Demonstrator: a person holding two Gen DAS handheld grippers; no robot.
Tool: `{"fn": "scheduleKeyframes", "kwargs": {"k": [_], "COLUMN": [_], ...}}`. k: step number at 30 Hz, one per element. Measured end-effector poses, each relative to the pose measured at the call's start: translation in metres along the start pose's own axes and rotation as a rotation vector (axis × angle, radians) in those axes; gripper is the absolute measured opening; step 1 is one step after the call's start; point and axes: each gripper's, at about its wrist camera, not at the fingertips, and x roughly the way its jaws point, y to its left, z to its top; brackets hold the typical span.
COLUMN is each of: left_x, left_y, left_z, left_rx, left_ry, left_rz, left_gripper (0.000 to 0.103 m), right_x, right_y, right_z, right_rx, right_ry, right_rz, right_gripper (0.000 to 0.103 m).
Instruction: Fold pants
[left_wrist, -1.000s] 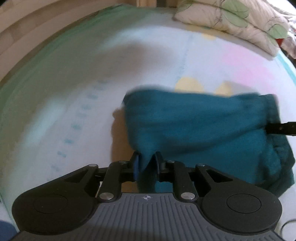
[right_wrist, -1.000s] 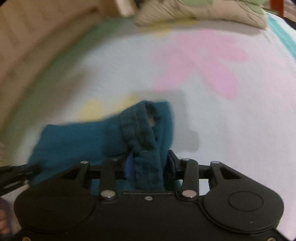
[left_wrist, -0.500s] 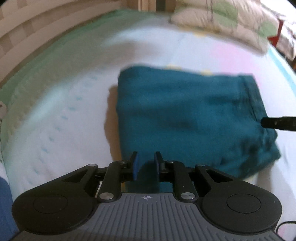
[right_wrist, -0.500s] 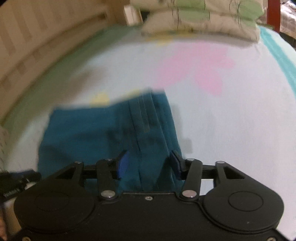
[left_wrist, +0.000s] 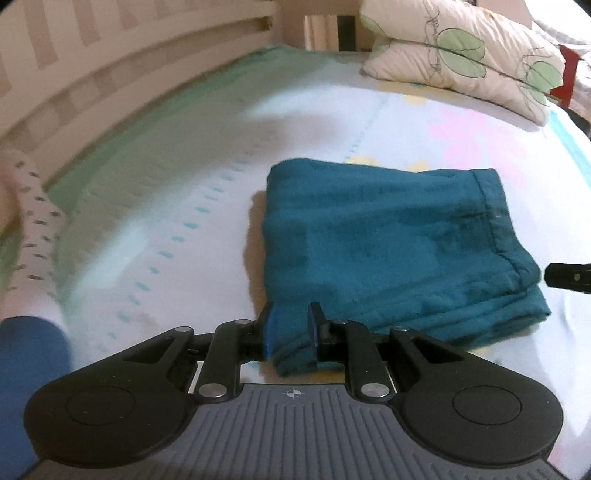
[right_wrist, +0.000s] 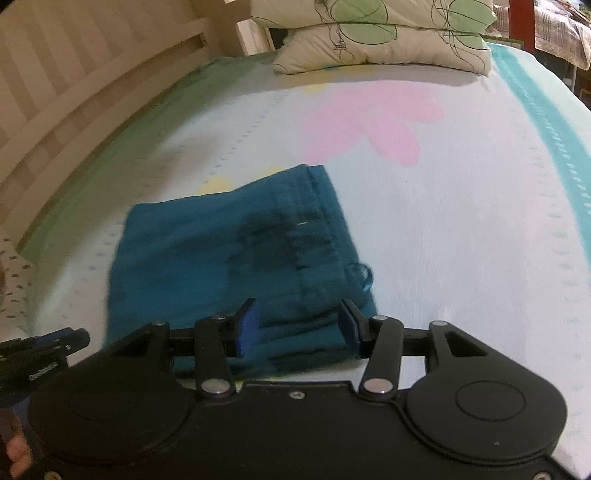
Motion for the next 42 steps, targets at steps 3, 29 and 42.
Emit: {"fn": "scheduleKeyframes", "kwargs": {"k": [3, 29, 42], "left_x": [-0.024, -0.095, -0.092], "left_y": [-0.01, -0.008, -0.013], "left_z": [-0.005, -0.035, -0.044], "left_rx": [0.022, -0.032, -0.008], "left_ry": [-0.023, 0.0, 0.033], "left_rz": [0.029, -0.078, -0.077], "left_gripper": [0.018, 0.018, 0.018], "right_x": [-0.014, -0.091, -0.09], "right_y": [0.006, 0.055, 0.058], "right_z": [-0.01, -0.06, -0.067], "right_rx": [0.062, -0.095, -0.094], "right_ry": [0.0, -0.038, -0.039], "right_rz": [0.01, -0.07, -0.096], "right_gripper": [0.056, 0.057, 0.057]}}
